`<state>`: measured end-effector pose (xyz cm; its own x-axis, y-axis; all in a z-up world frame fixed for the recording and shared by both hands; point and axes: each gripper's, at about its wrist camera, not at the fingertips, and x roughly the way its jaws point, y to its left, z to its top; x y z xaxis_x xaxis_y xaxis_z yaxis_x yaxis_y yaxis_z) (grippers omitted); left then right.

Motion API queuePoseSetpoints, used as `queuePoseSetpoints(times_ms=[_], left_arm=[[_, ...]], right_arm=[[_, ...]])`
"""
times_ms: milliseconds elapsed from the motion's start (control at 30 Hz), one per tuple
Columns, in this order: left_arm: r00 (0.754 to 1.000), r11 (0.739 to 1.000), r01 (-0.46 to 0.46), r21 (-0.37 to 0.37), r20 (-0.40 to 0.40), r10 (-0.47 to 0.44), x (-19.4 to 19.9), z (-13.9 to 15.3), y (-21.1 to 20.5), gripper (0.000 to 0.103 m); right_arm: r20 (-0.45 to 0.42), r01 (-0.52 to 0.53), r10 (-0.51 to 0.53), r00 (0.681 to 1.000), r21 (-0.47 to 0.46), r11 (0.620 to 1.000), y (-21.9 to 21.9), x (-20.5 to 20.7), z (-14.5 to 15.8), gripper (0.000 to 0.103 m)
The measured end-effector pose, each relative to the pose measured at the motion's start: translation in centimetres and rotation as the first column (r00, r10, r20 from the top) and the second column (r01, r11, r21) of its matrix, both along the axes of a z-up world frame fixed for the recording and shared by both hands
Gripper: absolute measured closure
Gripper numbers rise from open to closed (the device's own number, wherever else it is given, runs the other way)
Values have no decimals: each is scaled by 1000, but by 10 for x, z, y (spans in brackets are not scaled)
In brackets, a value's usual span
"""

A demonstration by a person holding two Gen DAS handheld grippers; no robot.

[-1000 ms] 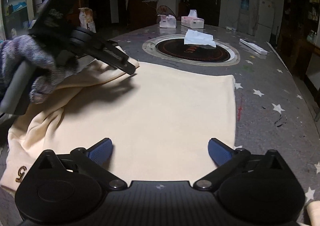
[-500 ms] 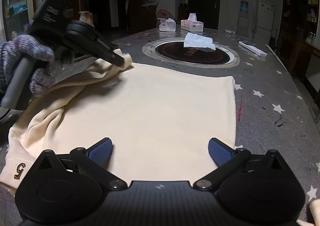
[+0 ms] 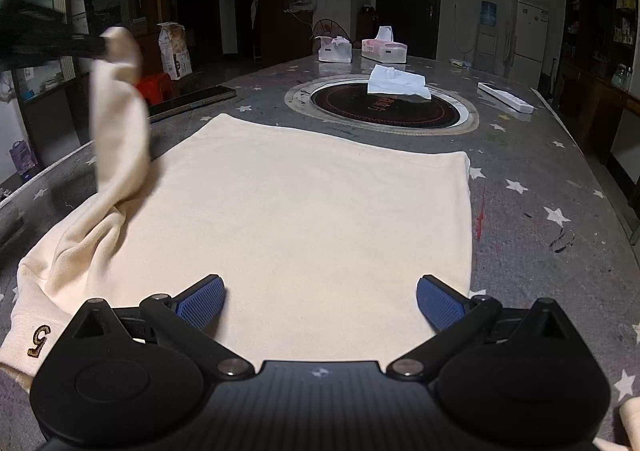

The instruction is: Fold clothes

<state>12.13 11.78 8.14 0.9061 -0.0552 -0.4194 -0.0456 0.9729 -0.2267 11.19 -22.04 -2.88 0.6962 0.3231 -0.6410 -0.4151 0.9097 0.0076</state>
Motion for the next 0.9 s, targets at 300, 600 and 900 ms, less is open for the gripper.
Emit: queuePoseSetpoints(times_ms=[300,600,900], left_arm=[[987,987,-161,-20,-30,160,-65,-22,63,100],[956,969,-245,-17,-169,239,-82,-71,90,99],[916,941,-339,7,-225,331,-91,-79,109,95]], right_arm=[[1,0,0,1000,-2,1000,-1,0,-1,0],[0,0,0,1000,-1,1000,0,0,-1,0],[-1,0,0,1000,1,1000,0,0,-1,0]])
